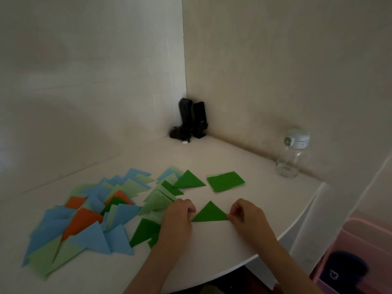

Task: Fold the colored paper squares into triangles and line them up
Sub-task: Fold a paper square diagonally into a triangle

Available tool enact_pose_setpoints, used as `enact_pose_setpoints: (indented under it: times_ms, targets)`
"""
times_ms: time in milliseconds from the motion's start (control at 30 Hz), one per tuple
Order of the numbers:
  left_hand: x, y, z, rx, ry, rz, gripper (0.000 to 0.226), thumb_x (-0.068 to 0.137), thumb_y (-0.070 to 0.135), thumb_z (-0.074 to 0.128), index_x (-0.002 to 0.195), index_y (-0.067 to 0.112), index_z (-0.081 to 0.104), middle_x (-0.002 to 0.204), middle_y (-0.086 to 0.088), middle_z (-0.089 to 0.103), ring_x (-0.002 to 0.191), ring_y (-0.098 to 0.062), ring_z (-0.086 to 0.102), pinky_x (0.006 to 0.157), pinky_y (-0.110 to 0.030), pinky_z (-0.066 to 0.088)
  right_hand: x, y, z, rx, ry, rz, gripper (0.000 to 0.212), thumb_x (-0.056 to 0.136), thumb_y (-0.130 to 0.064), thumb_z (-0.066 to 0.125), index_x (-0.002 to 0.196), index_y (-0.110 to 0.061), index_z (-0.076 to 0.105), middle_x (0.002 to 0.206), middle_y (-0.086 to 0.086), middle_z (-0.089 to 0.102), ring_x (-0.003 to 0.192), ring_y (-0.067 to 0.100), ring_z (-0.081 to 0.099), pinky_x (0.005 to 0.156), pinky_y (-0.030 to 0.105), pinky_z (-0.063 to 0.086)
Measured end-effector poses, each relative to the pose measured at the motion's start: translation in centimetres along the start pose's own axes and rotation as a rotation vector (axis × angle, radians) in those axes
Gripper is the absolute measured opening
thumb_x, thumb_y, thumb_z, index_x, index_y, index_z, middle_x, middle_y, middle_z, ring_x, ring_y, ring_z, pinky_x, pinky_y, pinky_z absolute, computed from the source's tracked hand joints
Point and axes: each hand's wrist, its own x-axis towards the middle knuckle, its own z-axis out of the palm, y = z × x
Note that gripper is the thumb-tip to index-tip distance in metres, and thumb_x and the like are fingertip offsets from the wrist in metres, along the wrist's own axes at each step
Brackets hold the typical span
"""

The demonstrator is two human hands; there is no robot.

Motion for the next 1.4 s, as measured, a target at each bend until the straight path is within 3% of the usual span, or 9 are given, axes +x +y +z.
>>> enact_pose_setpoints:
  times_ms: [100,233,367,633,833,933,1033,1233,1400]
  targets:
    - [0.0,1.5,-0.2,0.095,-0.012,-0.007,0.014,0.098,0.019,0.044,0.104,0.014,0.056,0.100,0.000,0.051,0.089,-0.012,0.049,0.075,-0.018,0.037,0.0,0.1,0.1,-0.015,0.002,-0.003,0.018,0.077,-0.014,0.072,0.076,-0.018,0.055,0.067,-0.012,0.049,0.060,0.002,0.045,0.058,0.012,0.034]
    - [-0.3,3.0,0.4,0.158,-0.048,-0.053,0.030,0.093,0.041,0.051,0.111,0.016,0.050,0.109,-0.001,0.044,0.096,-0.015,0.047,0.083,-0.024,0.040,-0.1,-0.1,0.2,-0.042,0.016,-0.011,0.020,0.078,-0.016,0.071,0.076,-0.021,0.052,0.068,-0.013,0.048,0.060,0.002,0.045,0.063,0.019,0.037]
    - [0.0,3.2,0.9,0.115,-0.071,-0.109,0.032,0.085,0.035,0.064,0.109,0.019,0.050,0.106,0.002,0.047,0.093,-0.011,0.050,0.079,-0.020,0.040,-0.2,-0.1,0.2,-0.047,0.015,0.007,0.027,0.079,-0.017,0.070,0.073,-0.027,0.047,0.069,-0.015,0.047,0.062,0.002,0.044,0.072,0.032,0.044]
    - [0.5,2.4,0.2,-0.015,0.005,-0.045,0.003,0.088,0.023,0.061,0.091,0.023,0.059,0.083,0.012,0.058,0.072,-0.001,0.049,0.060,-0.011,0.035,0.7,0.2,-0.4,0.064,0.016,0.041,0.018,0.073,-0.022,0.076,0.078,-0.020,0.059,0.070,-0.006,0.061,0.063,0.006,0.056,0.064,0.025,0.047]
    - [4.3,-0.1,-1.8,0.091,0.135,-0.048,0.012,0.088,0.022,0.063,0.100,0.019,0.063,0.089,0.001,0.068,0.081,-0.015,0.060,0.076,-0.033,0.049,4.0,0.4,-0.4,-0.117,0.119,-0.035,0.014,0.079,-0.034,0.071,0.090,-0.025,0.067,0.088,-0.008,0.061,0.073,0.007,0.053,0.069,0.023,0.044]
    - [6.2,-1.2,-2.1,0.114,0.171,-0.037,0.013,0.086,0.021,0.066,0.098,0.020,0.061,0.084,-0.002,0.068,0.080,-0.021,0.061,0.076,-0.042,0.049,5.8,0.5,-0.1,-0.248,0.069,-0.065,0.034,0.078,-0.042,0.070,0.108,-0.026,0.065,0.114,-0.005,0.062,0.101,0.014,0.057,0.085,0.031,0.043]
    - [7.7,-1.8,-1.9,0.153,0.163,-0.042,0.013,0.087,0.022,0.064,0.098,0.022,0.059,0.086,-0.003,0.068,0.082,-0.022,0.060,0.078,-0.041,0.048,7.2,0.1,0.3,-0.383,-0.052,-0.076,0.047,0.083,-0.052,0.060,0.125,-0.032,0.054,0.134,-0.011,0.050,0.124,0.010,0.043,0.095,0.031,0.031]
    - [8.8,-2.4,-0.8,0.395,0.129,-0.031,0.013,0.094,0.028,0.051,0.107,0.026,0.054,0.095,0.004,0.062,0.092,-0.018,0.051,0.077,-0.030,0.032,8.1,-0.1,1.4,-0.466,-0.062,-0.060,0.047,0.085,-0.061,0.049,0.125,-0.038,0.053,0.130,-0.014,0.050,0.120,0.009,0.041,0.092,0.031,0.028]
    - [8.6,-2.2,-0.6,0.543,0.146,-0.021,0.025,0.091,0.032,0.053,0.115,0.025,0.050,0.112,0.004,0.054,0.103,-0.018,0.046,0.086,-0.031,0.035,7.8,-0.2,1.6,-0.481,0.025,-0.096,0.030,0.090,-0.055,0.045,0.111,-0.044,0.063,0.122,-0.020,0.056,0.111,0.007,0.047,0.081,0.030,0.021]
